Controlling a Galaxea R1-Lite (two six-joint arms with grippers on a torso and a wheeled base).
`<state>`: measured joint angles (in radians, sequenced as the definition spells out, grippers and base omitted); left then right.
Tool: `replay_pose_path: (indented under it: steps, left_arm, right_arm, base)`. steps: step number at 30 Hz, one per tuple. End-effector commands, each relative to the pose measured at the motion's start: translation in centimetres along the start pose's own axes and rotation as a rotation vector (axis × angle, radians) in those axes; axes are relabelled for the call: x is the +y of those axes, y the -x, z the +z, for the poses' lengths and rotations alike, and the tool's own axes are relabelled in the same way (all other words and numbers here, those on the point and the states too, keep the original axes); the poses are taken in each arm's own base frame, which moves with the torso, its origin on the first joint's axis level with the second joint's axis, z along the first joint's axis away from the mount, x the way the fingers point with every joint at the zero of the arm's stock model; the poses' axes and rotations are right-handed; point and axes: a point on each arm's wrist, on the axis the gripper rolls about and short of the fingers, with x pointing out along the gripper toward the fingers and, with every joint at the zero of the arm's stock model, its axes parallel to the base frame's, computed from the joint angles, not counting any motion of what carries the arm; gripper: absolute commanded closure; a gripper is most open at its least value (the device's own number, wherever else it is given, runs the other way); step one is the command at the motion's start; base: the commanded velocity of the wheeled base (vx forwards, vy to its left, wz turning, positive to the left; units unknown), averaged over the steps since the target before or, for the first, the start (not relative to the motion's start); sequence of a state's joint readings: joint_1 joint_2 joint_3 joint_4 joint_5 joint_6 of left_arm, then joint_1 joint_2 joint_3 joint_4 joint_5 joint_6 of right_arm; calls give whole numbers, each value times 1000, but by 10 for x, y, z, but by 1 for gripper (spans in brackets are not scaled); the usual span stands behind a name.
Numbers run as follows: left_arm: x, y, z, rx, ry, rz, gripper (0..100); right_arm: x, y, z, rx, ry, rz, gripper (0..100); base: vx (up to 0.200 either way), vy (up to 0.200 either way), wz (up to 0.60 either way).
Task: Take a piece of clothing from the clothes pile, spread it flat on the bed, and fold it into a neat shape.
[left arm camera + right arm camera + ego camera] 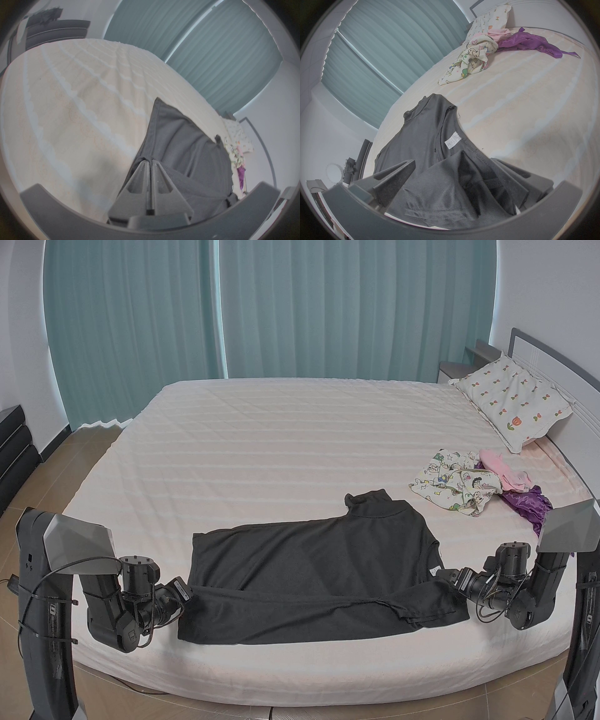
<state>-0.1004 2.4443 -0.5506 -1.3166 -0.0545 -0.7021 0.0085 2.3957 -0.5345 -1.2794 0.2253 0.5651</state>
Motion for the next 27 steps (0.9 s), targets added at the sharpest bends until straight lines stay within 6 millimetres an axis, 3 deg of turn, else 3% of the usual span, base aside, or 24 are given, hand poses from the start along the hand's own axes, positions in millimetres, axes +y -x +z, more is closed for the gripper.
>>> replay_pose_path:
  steps: [1, 8, 15, 27]
  left_arm:
    - [-2, 2, 2, -43, 48, -12, 100]
    - [-2, 4, 3, -52, 84, -12, 100]
    - [-2, 9, 2, -44, 103, -7, 100]
    - [-1, 9, 2, -45, 105, -7, 100]
  right_arm:
    - [-7, -4, -3, 19, -5, 28, 0]
    - [-15, -11, 4, 40, 0, 136, 0]
    - [-25, -25, -10, 53, 80, 144, 0]
    - [-24, -22, -8, 15, 104, 224, 0]
  base:
    - [0, 0, 0]
    - [0, 0, 0]
    - [0, 0, 0]
    - [0, 0, 0]
